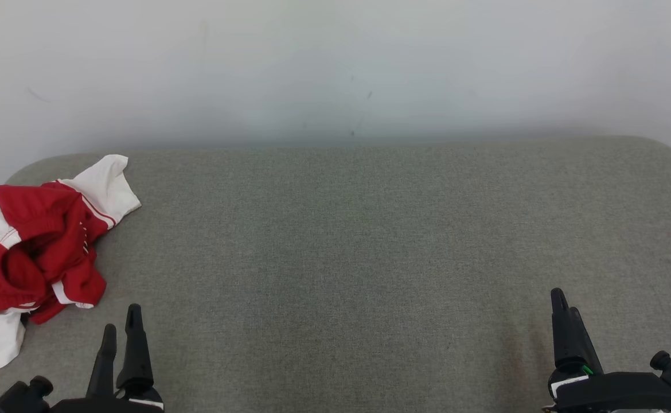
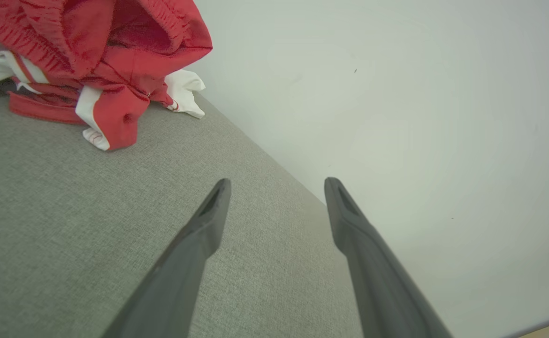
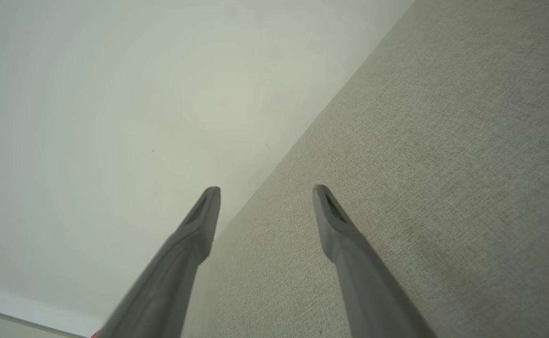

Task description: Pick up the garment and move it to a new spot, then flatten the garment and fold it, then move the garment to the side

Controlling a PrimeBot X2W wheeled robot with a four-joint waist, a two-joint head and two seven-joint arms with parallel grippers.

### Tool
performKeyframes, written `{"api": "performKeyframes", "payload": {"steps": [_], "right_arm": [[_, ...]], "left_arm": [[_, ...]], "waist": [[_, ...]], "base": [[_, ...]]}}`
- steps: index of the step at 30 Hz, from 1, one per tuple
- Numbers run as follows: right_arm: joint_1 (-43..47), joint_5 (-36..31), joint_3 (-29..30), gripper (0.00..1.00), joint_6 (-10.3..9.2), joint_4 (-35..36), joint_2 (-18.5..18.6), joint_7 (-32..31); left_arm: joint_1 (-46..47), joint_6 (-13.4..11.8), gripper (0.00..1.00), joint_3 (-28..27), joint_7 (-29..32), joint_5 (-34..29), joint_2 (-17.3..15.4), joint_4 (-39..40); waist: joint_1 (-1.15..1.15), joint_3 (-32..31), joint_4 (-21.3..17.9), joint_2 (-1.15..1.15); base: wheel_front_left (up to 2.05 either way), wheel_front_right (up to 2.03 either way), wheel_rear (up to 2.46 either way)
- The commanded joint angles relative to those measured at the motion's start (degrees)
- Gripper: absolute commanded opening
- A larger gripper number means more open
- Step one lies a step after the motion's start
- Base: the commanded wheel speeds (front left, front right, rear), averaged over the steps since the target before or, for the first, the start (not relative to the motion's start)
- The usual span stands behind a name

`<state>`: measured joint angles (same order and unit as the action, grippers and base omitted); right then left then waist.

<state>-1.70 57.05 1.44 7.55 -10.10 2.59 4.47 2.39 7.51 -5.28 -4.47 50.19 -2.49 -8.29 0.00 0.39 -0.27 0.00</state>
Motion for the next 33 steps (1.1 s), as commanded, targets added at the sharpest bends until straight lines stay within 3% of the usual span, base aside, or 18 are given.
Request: {"api": "performKeyframes", "payload": {"steps": [1,12,33], "right_arm": [[-0.15,-2.78,-0.18,1.00,-0.05,1.07,0.25,0.69],[0.15,-14.87,-0.86,1.00,-0.06,2.31,0.28,2.59],[0.77,-30.14,-2.12,1.00,-0.08,2.39,0.33,5.80]], "left_arm": [[0.24,-0.06,1.00,0.23,-0.67,-3.54,-0.32,1.21],[-0.18,-0.38,1.00,0.65,-2.58,-15.17,-0.70,2.11],[-0.54,-0.57,1.00,1.10,-5.78,-28.51,-1.35,2.92]], "waist": [[0.00,0.00,-0.02,0.00],[0.00,-0.06,-0.15,0.00],[0.00,-0.06,-0.16,0.00]], "base": [[0.00,0.00,0.00],[0.00,0.00,0.00],[0.00,0.00,0.00]]}}
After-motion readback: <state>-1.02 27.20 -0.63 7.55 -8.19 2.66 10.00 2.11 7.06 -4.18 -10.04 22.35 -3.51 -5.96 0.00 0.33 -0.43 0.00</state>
